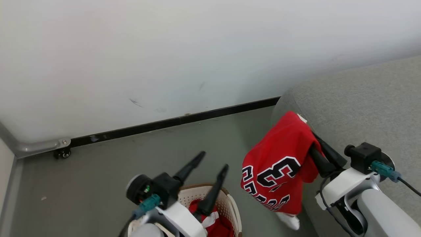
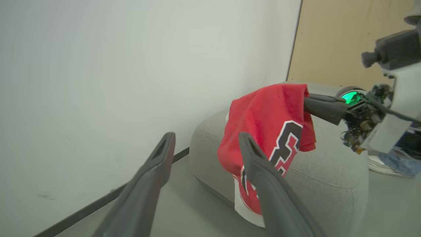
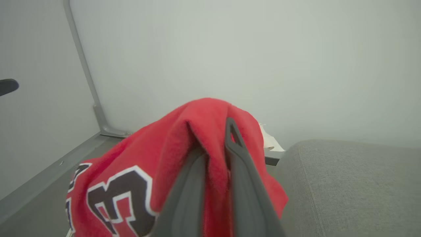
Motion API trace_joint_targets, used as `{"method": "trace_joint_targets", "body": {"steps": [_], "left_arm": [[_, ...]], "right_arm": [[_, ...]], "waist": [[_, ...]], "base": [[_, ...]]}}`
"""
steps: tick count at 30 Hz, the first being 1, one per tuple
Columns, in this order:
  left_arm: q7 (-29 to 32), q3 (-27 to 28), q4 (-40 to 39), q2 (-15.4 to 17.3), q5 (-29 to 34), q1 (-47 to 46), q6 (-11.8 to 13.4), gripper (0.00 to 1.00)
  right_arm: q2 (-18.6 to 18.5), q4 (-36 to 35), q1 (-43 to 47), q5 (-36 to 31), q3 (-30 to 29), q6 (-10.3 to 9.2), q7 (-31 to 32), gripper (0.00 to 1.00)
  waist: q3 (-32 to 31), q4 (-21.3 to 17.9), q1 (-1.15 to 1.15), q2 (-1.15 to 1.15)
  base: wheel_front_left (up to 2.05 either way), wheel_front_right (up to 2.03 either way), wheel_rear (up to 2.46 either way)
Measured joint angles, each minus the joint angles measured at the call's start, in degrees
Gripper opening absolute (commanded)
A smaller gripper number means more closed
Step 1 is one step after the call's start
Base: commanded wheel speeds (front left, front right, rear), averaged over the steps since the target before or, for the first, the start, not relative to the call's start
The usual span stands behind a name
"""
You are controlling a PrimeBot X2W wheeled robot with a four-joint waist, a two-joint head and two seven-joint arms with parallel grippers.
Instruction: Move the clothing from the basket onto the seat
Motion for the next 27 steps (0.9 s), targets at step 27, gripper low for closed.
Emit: {"method": "trace_joint_targets", "body": {"steps": [27], "left_arm": [[-0.6,-18.7,-13.4,8.6,-9.9,0.2,0.0,1.00]], "right_arm": [[-3.1,-3.6,4.7,0.3,-4.6,0.00,0.0,0.00]], "waist": [[1.3,-5.6,0.00,0.00]], "base": [[0.00,0.00,0.00]]}}
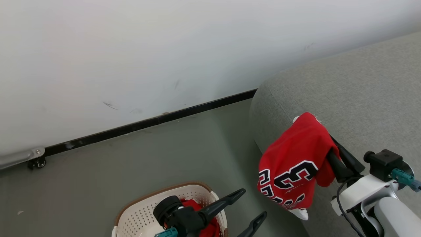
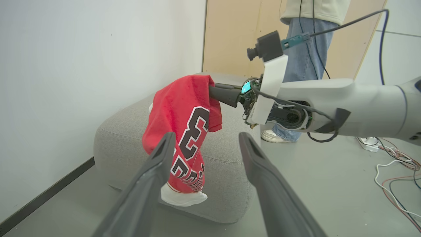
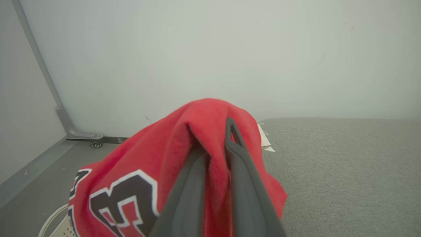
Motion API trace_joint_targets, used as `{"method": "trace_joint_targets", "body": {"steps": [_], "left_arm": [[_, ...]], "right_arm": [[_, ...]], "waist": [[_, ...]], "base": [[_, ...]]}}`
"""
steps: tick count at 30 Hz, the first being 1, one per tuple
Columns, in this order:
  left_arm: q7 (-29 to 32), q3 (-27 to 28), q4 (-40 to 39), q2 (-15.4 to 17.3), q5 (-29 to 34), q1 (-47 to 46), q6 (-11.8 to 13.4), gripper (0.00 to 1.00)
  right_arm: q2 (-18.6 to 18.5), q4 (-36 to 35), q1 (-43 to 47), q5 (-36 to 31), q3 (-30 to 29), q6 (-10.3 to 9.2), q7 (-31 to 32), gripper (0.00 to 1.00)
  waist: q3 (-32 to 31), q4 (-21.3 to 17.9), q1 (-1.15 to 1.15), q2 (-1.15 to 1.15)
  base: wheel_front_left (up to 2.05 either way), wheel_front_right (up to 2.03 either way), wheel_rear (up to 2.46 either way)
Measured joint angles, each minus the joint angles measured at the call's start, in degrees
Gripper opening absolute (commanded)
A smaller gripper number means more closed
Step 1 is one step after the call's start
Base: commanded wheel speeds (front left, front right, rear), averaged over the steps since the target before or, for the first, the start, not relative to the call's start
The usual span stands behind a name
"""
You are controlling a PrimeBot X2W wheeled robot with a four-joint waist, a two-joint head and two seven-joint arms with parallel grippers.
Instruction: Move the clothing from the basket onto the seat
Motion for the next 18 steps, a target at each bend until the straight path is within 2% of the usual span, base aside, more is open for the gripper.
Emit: {"method": "trace_joint_targets", "body": {"steps": [18], "left_arm": [[0.0,-2.3,-3.5,3.1,-2.1,-1.6,0.0,1.00]], "right_arm": [[-0.3,-2.6,2.0,0.5,-0.7,0.00,0.1,0.00]], "waist": [[1.7,-3.4,0.00,0.00]], "base": [[0.00,0.00,0.00]]}}
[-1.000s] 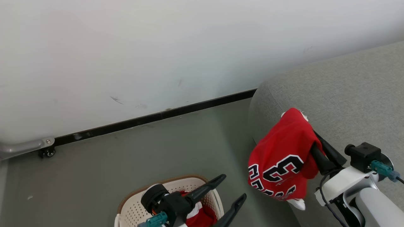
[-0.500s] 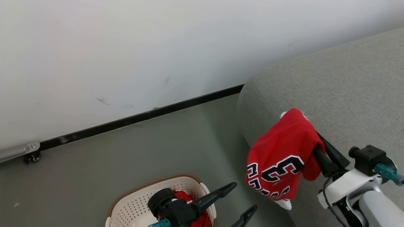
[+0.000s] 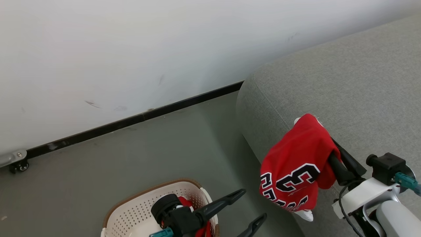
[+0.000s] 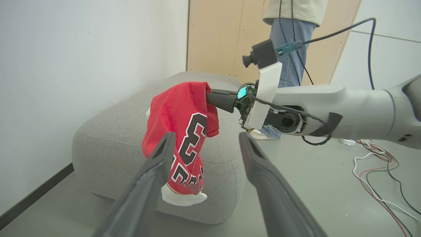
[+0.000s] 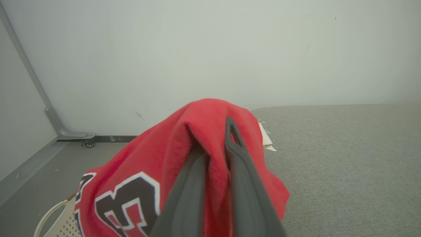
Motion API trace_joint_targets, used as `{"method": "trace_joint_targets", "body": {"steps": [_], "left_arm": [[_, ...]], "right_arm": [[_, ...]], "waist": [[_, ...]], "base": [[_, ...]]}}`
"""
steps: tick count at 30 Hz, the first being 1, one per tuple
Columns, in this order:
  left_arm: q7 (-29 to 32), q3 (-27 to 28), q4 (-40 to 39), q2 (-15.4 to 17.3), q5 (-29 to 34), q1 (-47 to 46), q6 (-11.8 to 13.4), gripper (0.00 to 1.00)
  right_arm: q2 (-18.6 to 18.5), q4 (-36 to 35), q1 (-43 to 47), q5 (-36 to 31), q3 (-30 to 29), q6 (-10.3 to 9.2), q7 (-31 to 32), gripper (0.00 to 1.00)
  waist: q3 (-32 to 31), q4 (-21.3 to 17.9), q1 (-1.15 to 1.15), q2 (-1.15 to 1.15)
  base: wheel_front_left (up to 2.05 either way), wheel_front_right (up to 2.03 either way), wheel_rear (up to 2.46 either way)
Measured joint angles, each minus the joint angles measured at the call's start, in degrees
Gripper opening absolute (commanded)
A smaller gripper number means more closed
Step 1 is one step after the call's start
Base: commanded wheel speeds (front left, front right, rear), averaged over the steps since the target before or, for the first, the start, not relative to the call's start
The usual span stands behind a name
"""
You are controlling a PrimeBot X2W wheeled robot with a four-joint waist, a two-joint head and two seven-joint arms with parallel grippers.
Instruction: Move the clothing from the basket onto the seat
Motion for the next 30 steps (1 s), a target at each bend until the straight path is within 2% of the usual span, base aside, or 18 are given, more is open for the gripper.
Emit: {"method": "trace_joint_targets", "body": {"steps": [8,20,30], "left_arm": [[0.0,0.4,-0.7,0.6,0.2,-1.2,0.0,1.00],[-0.1,2.6,-1.7,0.7,2.7,-3.4,0.0,1.00],[-0.1,1.1,-1.9,1.1,5.0,-6.6,0.0,1.00]], "right_arm": [[-1.2,-0.4,-1.4,1.7,-0.2,0.00,1.1,0.00],[-5.2,0.6,-12.1,3.5,-2.0,0.00,5.4,0.00],[-9.3,2.2,-20.3,4.2,-4.9,0.00,7.9,0.00]], "waist": [[1.5,-0.5,0.00,0.00],[4.8,0.1,0.00,0.00],[7.7,0.9,0.00,0.00]], "base": [[0.00,0.00,0.00],[0.00,0.00,0.00],[0.00,0.00,0.00]]}}
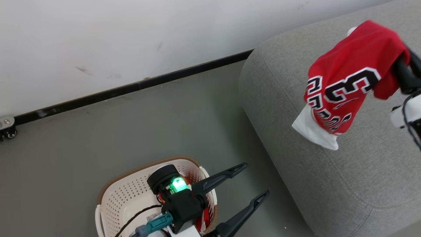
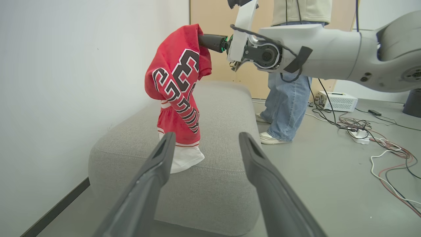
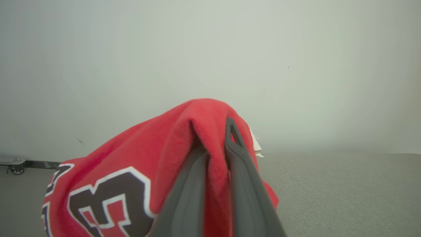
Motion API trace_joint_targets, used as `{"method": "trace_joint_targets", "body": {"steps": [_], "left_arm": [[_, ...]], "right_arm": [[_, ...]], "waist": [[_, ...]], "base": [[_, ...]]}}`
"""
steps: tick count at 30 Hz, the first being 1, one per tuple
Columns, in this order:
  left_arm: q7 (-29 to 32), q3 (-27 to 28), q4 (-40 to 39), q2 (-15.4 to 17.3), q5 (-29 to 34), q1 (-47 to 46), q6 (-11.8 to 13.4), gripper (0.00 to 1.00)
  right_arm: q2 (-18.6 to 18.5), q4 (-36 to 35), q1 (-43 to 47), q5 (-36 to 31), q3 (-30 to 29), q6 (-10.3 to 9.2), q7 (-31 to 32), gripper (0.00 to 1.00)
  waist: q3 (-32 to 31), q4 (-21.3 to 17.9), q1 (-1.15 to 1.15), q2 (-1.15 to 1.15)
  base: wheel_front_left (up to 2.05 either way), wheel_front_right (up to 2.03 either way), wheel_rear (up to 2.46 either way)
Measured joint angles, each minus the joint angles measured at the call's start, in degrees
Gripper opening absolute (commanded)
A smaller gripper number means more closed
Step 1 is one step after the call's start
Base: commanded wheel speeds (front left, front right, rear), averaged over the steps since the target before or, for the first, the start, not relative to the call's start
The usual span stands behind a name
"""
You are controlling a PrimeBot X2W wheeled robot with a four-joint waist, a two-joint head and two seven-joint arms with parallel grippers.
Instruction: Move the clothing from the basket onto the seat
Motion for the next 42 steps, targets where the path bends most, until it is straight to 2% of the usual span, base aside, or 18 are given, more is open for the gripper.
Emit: {"method": "trace_joint_targets", "body": {"steps": [21,27,37,42], "left_arm": [[-0.4,-2.8,0.6,-0.5,1.8,-5.7,0.0,1.00],[-0.4,-3.2,0.6,-0.7,2.3,-7.0,0.0,1.00],[-0.4,-4.2,0.6,-1.0,3.0,-9.7,0.0,1.00],[-0.4,-4.4,0.6,-1.3,3.3,-10.7,0.0,1.00]], "right_arm": [[-11.2,5.0,-11.4,1.1,-9.2,0.00,2.6,0.00],[-10.4,8.9,-10.0,2.4,-9.2,0.00,2.1,0.00],[-5.5,15.7,-3.4,2.5,-9.9,0.00,-0.7,0.00],[-4.4,19.0,-2.0,2.3,-10.4,0.00,-1.8,0.00]], "waist": [[6.7,0.9,0.00,0.00],[8.5,1.1,0.00,0.00],[11.4,1.6,0.00,0.00],[12.9,1.8,0.00,0.00]], "base": [[0.00,0.00,0.00],[0.00,0.00,0.00],[0.00,0.00,0.00],[0.00,0.00,0.00]]}}
